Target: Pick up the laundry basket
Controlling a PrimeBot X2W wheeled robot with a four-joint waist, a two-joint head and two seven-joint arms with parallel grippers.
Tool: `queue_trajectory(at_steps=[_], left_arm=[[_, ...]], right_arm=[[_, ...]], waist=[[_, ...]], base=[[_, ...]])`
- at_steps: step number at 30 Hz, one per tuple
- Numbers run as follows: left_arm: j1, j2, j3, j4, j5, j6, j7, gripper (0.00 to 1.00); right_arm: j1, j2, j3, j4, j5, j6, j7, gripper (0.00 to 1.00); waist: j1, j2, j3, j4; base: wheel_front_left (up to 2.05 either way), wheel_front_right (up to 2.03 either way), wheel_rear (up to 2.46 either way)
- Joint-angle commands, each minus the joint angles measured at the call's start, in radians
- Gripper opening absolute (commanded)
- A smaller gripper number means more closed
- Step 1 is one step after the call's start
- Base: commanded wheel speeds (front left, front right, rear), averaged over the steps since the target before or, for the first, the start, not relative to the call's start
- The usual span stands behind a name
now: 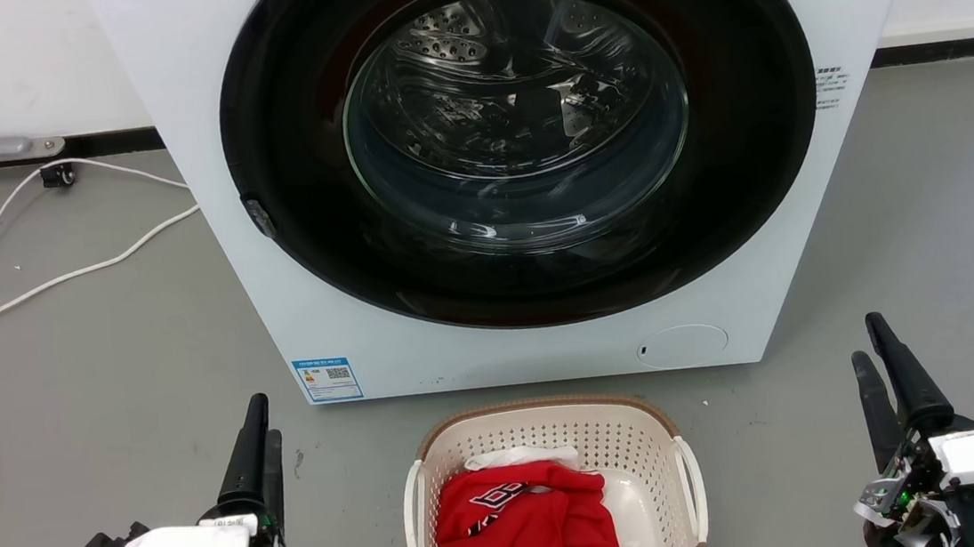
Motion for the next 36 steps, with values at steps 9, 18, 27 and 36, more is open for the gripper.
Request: queue_trajectory(at_steps=[9, 18, 27, 36], left_arm=[[-0.023, 0.004, -0.016, -0.052, 0.197, -0.002, -0.041, 1.0], [-0.023, 0.004, -0.034, -0.083, 0.37, 0.011, -0.075, 1.0], [-0.028, 0.004, -0.086, -0.09, 0.588, 0.058, -0.113, 1.0], [-0.03, 0.003, -0.108, -0.075, 0.768, 0.085, -0.147, 1.0]], right_arm=[[-0.011, -0.004, -0.008, -0.044, -0.235, 0.0, -0.044, 1.0], [-0.005, -0.001, -0.006, -0.09, -0.464, 0.0, -0.078, 1.0], [0.005, -0.001, 0.012, -0.096, -0.713, 0.0, -0.116, 1.0], [0.015, 0.0, 0.026, -0.097, -0.924, 0.0, -0.148, 1.0]], waist=[[0.0, 0.0, 0.001, 0.001], [0.0, 0.0, 0.001, 0.001], [0.0, 0.0, 0.001, 0.002], [0.0, 0.0, 0.002, 0.002]], base=[[0.0, 0.0, 0.0], [0.0, 0.0, 0.0], [0.0, 0.0, 0.0], [0.0, 0.0, 0.0]])
